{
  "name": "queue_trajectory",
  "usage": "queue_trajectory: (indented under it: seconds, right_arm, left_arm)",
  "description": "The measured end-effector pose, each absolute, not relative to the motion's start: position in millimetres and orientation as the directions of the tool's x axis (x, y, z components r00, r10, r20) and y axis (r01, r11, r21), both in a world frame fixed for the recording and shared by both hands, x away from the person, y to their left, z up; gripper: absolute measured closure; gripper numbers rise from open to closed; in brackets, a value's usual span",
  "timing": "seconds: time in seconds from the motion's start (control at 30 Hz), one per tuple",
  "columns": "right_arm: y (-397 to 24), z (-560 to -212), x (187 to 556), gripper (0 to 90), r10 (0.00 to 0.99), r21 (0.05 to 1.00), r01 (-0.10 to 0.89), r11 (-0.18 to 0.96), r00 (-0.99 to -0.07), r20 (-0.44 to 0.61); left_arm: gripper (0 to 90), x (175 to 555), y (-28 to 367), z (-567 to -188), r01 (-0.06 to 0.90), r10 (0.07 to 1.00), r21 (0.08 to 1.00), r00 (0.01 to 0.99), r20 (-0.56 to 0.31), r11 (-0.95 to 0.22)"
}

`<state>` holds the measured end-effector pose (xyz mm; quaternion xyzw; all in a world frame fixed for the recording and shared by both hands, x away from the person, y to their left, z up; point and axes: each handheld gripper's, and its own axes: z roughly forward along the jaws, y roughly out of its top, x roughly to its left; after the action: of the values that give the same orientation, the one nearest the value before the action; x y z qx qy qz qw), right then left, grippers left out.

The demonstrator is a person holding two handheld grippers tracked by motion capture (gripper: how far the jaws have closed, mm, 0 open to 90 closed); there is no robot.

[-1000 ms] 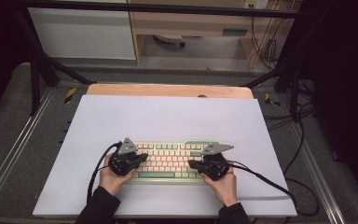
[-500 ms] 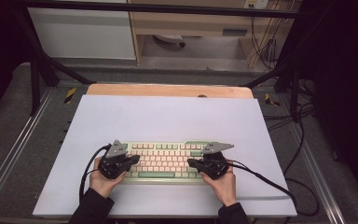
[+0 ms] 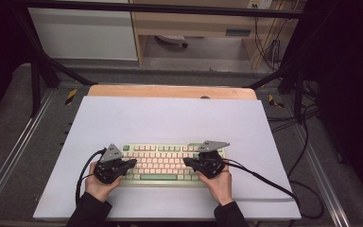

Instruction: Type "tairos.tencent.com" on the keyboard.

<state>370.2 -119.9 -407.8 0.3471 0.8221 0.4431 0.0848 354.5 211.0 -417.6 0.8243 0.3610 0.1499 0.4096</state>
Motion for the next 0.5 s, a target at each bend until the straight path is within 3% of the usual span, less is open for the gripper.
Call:
queue_trajectory:
  seconds: [0.5]
  right_arm:
    - [-96.5, -406.3, 385.6, 90.0, 0.658, 0.787, 0.495, 0.368, -0.737, 0.156]
  left_arm:
    - [90.0, 353.3, 215.8, -418.1, 0.471, 0.717, 0.786, 0.695, -0.053, -0.399]
